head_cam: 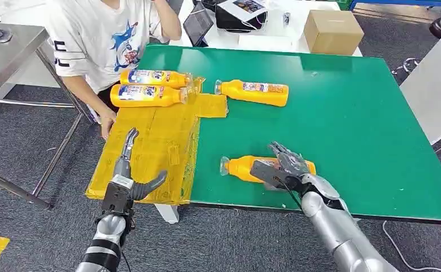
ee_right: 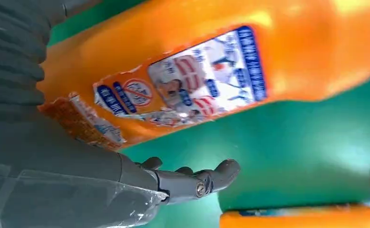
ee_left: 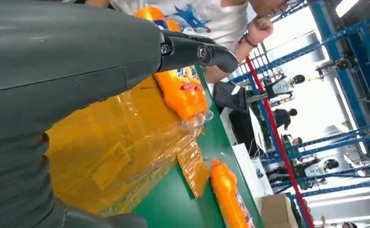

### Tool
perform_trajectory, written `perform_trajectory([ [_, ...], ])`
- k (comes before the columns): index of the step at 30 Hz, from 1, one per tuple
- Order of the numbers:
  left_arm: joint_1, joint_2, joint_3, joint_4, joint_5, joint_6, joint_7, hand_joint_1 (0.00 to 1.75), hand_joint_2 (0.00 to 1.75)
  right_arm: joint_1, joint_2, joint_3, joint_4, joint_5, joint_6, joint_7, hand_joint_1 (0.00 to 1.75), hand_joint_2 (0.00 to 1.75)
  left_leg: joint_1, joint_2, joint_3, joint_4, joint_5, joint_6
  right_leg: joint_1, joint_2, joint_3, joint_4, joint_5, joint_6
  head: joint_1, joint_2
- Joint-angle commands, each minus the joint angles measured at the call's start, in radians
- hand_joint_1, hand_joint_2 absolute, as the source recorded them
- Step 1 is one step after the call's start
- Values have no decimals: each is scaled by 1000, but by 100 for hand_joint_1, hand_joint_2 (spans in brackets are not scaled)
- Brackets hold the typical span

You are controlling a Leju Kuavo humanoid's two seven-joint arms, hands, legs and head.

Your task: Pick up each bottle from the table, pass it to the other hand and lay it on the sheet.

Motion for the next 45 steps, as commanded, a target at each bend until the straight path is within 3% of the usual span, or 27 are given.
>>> perform_trajectory([
  [1,-59,5,5,110,1,-4,9,0,175,-25,-74,131,84,-5,38,26,0,175,1,-2,4,-1,-1,-2,1,-1,4,-2,-1,-2,0,0],
  [13,-75,6,1,138,1,-10,14,0,175,-30,-135,199,69,-35,96,42,0,175,1,-3,5,-1,0,-2,1,-2,6,-2,-1,-2,0,0],
  [17,-87,2,-6,155,1,-11,15,0,175,-16,-114,223,113,-33,104,48,5,175,1,-2,6,-1,0,-1,1,-1,7,-2,-1,-1,0,0],
  [19,-94,1,-16,170,0,-8,16,0,175,-21,-84,242,171,-19,84,38,159,175,2,-3,8,-2,0,-2,2,-2,9,-3,-1,-2,0,0],
  [20,-95,0,-18,172,1,-8,16,0,175,-18,-72,242,183,-19,74,34,175,175,2,-2,8,-1,0,-2,2,-1,9,-3,0,-2,0,0],
  [25,-91,-8,-34,168,0,-7,20,0,175,15,-47,218,175,-29,19,12,175,175,3,-2,12,-2,0,-2,3,-1,12,-4,0,-2,0,0],
  [32,-48,-22,-55,89,7,-11,31,0,175,126,20,35,-53,-73,-139,-58,175,175,2,1,14,-2,-1,-2,2,0,12,-3,-1,-2,0,0],
  [36,-44,-23,-56,83,6,-10,34,0,175,128,22,34,-67,-67,-136,-49,175,175,2,3,12,-1,-2,-2,2,2,10,-1,-1,-2,0,0],
  [41,-2,-34,-79,4,25,-29,50,0,175,217,180,-173,-334,-105,-438,-212,175,175,2,4,10,0,-2,-2,2,5,7,0,-1,-2,0,0],
  [45,14,-43,-113,-52,73,-53,66,0,175,267,254,-264,-526,-170,-619,-319,175,175,2,7,3,2,-4,-3,2,8,0,3,-2,-3,0,0],
])
